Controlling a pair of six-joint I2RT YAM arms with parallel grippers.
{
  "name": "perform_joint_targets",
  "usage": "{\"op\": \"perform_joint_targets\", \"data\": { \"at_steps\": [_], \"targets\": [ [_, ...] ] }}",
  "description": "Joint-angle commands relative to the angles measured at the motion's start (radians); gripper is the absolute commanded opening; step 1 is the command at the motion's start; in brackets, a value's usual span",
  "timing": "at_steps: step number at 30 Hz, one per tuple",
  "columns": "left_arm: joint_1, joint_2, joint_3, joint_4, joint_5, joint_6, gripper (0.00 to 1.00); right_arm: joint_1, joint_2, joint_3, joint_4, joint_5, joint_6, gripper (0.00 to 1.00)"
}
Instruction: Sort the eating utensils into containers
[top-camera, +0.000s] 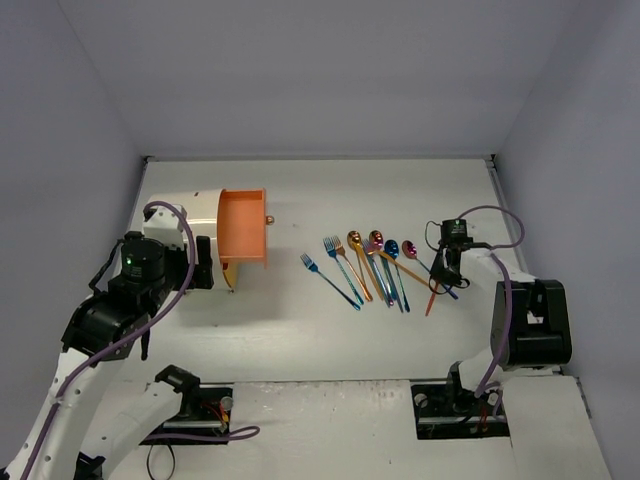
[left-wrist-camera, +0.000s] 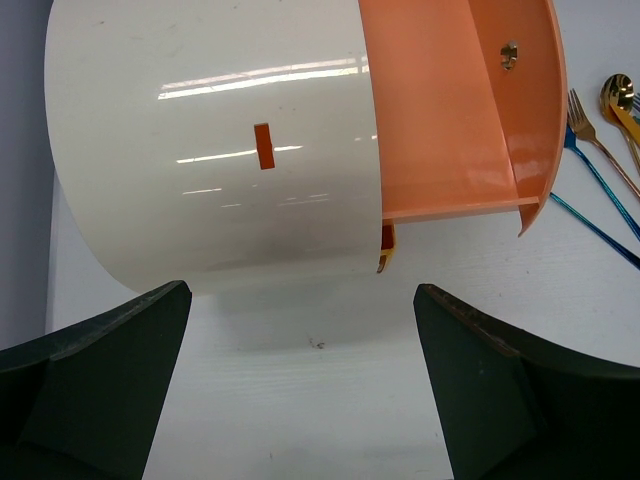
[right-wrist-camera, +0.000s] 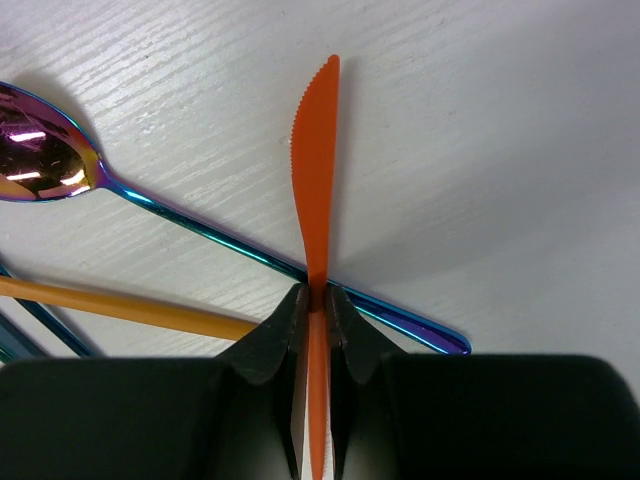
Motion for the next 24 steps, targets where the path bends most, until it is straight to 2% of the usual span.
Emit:
{"op": "perform_joint_targets", "data": {
  "at_steps": [1,7,12,17,20,24],
  "targets": [
    [0.006,0.024,0.036,0.042,0.001,0.005,0.93,0.011,-0.046,-0.005,-0.018,0.037,-0.008,0.01],
    [0.007,0.039,0.046,0.043,0.006,0.002,0.93,0.046,-0.139,0.055,-0.063,0.09,-0.018,0.0],
    [0.007,0.049,0.061,0.042,-0.003,0.004,0.93,0.182,-0.214,0.2,-0.096,0.107,-0.048,0.0],
    [0.007,0.057,0.074,0.042,-0.012,-0.01,0.93,0.417,-0.158,0.498,-0.085,0.05,-0.056,0.0],
    [0.007,0.057,0.075,0.038,-0.032,-0.029,0.93,0.557,-0.061,0.708,-0.066,0.023,-0.093,0.0],
    [0.01,0.054,0.084,0.027,-0.043,-0.059,0.93,0.677,0.096,0.986,-0.044,-0.057,-0.133,0.0]
  ]
}}
